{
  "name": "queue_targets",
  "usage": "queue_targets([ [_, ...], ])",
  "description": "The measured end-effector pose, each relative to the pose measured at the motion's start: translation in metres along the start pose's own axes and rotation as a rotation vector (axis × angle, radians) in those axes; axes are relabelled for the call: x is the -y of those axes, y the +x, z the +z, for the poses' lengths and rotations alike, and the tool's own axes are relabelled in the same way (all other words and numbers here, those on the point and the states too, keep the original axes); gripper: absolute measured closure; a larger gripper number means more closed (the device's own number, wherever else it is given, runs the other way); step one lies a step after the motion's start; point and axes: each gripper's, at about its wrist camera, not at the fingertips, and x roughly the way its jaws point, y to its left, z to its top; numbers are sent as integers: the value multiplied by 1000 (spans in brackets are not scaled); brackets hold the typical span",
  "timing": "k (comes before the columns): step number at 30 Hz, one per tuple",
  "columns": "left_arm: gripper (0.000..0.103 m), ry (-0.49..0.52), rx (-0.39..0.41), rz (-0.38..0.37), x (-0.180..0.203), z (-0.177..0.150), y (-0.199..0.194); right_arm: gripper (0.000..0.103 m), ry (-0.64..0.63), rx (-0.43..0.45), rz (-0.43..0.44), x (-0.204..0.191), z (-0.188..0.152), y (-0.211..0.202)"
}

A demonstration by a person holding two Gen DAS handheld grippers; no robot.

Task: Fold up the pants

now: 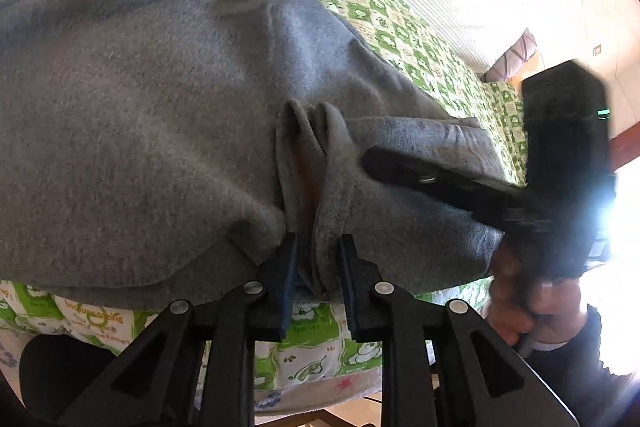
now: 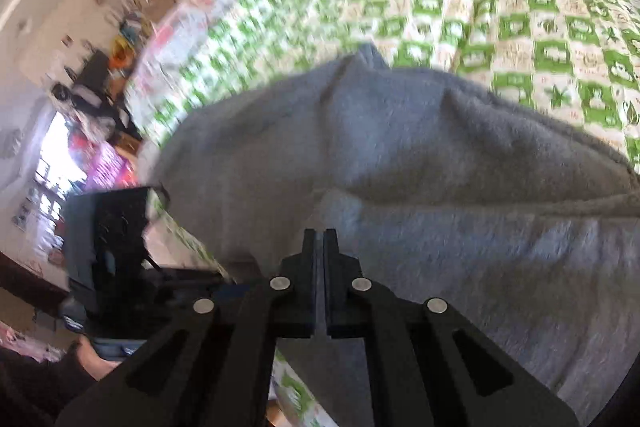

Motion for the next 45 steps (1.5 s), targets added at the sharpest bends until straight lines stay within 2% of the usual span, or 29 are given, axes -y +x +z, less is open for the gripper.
queue_targets([
  [1, 81, -5, 3, 0, -1, -1, -2, 100, 14, -11, -20, 7, -1, 8],
  [5, 81, -36, 19, -33, -8, -5, -17, 103, 112, 14, 25, 25, 1, 13],
  [7, 84, -46, 45, -15, -12, -9, -30, 99, 98, 29, 29, 18, 3, 8],
  [12, 84, -123, 118, -19, -31, -18, -58, 99, 41, 47, 26, -5, 11, -1],
  [20, 84, -246, 238, 10, -72, -41, -112, 97, -46, 17, 33, -40, 29, 12],
  [21, 84, -263, 250, 10, -77, -44, -118, 94, -55, 13, 34, -45, 32, 14],
  [25, 83, -322, 295, 19, -94, -54, -135, 65, -94, 9, 35, -62, 40, 21],
  [27, 83, -354, 313, 21, -103, -58, -141, 62, -119, 5, 34, -71, 44, 25],
  [31, 83, -399, 344, 32, -114, -63, -147, 60, -145, -9, 42, -85, 51, 33],
  [37, 66, -460, 398, 49, -124, -63, -156, 59, -174, -17, 51, -100, 62, 42],
  [45, 62, -522, 447, 54, -142, -68, -170, 56, -220, -38, 63, -118, 74, 55],
])
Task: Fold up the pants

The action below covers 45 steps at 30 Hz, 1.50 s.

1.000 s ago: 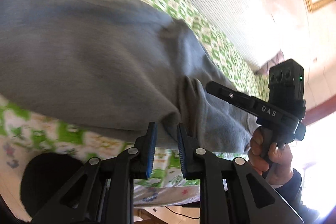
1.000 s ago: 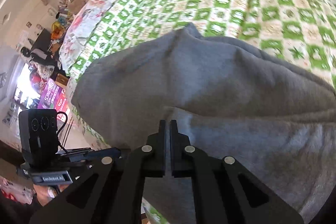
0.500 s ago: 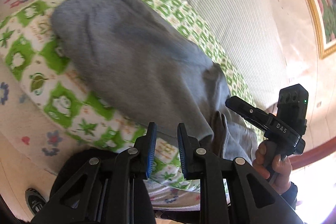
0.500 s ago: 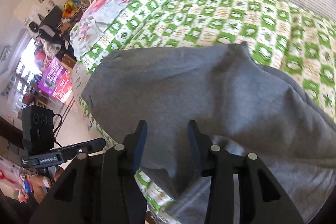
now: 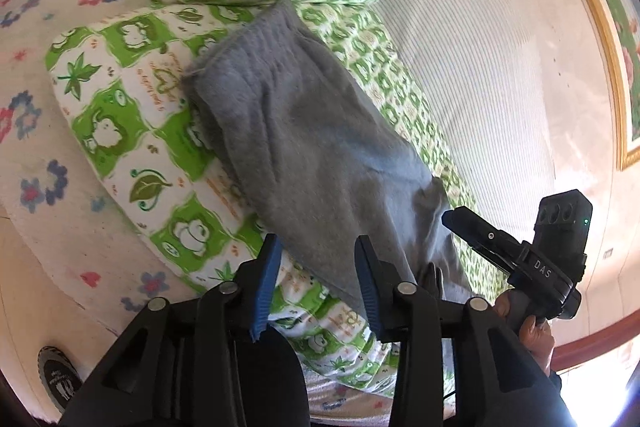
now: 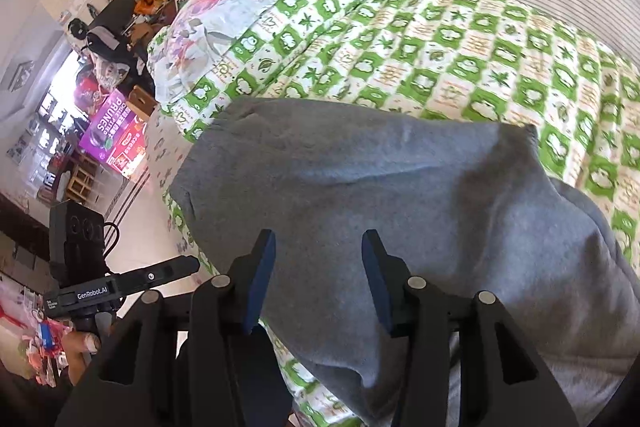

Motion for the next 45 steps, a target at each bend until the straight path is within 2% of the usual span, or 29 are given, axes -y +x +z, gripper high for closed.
queue_targets([
  [9, 62, -64, 20, -13, -20, 4, -4, 53, -21, -7, 18, -10, 12, 11],
  [16, 61, -93, 24, -36, -20, 11, 5, 49, -45, -25, 22, -13, 21, 22],
  [19, 61, -108, 26, -48, -20, 15, 9, 47, -78, -38, 27, -16, 31, 29],
  [23, 55, -138, 36, -57, -25, 20, 15, 40, -156, -69, 40, -24, 55, 44],
  [28, 55, -163, 43, -67, -32, 29, 22, 35, -316, -142, 39, -42, 97, 74],
  [34, 55, -187, 38, -78, -41, 36, 31, 29, -407, -224, 86, -60, 138, 115],
  [39, 55, -201, 39, -90, -47, 38, 37, 28, -467, -313, 99, -72, 154, 162],
  [45, 55, -210, 39, -89, -48, 39, 41, 28, -480, -362, 117, -82, 159, 209],
])
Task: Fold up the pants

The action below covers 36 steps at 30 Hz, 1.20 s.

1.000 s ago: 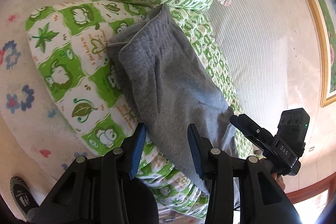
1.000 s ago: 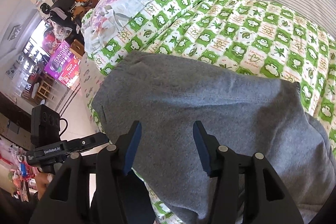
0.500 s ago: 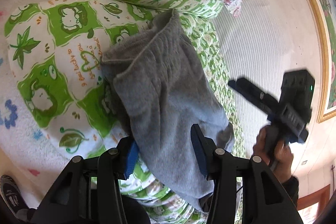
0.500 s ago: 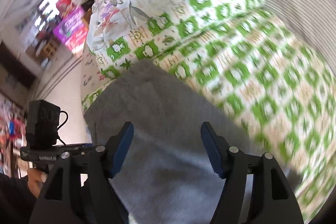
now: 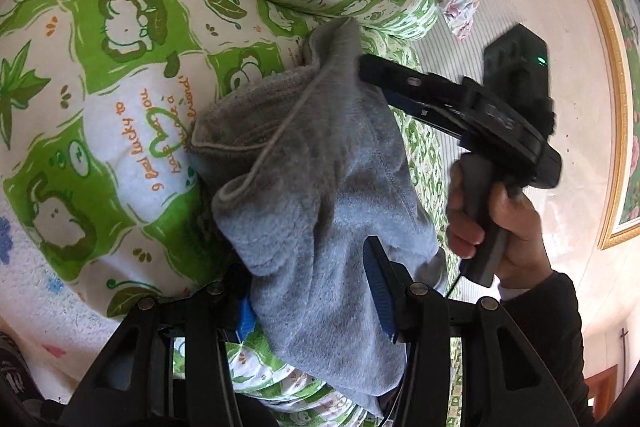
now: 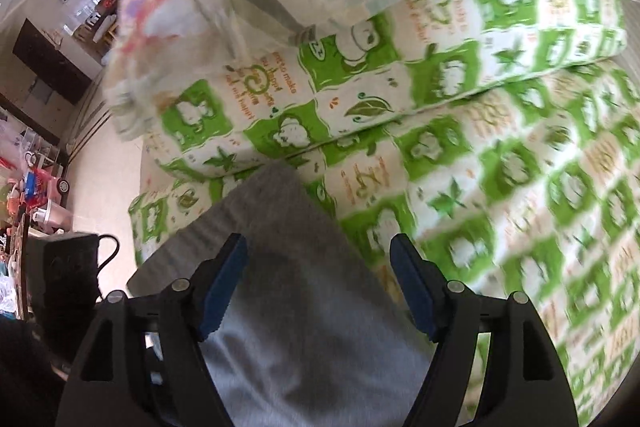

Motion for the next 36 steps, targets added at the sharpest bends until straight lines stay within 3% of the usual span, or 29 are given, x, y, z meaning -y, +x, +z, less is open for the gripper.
queue_targets([
  [3, 56, -4, 11, 8, 3, 3, 3, 31, -12, -16, -22, -3, 0, 16],
  [5, 60, 9, 25, 15, 7, 3, 4, 47, -10, -19, -28, -5, -2, 18],
  [6, 64, 27, 37, 27, 10, 3, 4, 64, -3, -14, -34, -4, -4, 15],
  [7, 75, 43, 43, 43, 14, 2, 5, 80, 9, -6, -30, -5, -6, 11],
  [10, 89, 65, 49, 53, 19, 1, 6, 98, 11, 36, -19, -6, -16, -11],
  [23, 98, 220, 103, -33, 89, -21, -18, 99, 112, 225, 33, -12, -61, -108],
  [36, 98, 415, 28, -120, 175, -84, -12, 99, 256, 444, 34, -9, -174, -211],
])
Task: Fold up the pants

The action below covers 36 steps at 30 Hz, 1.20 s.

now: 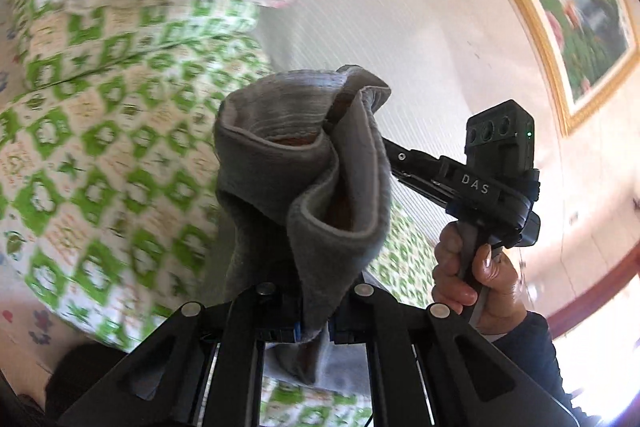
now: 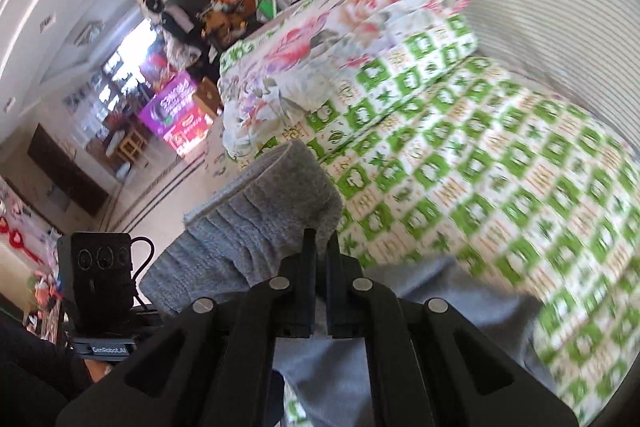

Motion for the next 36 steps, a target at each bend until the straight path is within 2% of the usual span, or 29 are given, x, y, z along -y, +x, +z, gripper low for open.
queue_targets([
  [11, 98, 150, -94, -56, 65, -35, 22, 99, 76, 111, -33, 22, -59, -89],
  [23, 98, 275, -272, -117, 127, -99, 69, 99, 203, 214, -56, 64, -128, -164],
  [29, 98, 326, -341, -109, 143, -123, 90, 99, 275, 246, -62, 88, -167, -186],
  [36, 98, 391, -402, -67, 155, -146, 116, 99, 360, 264, -63, 117, -201, -190],
])
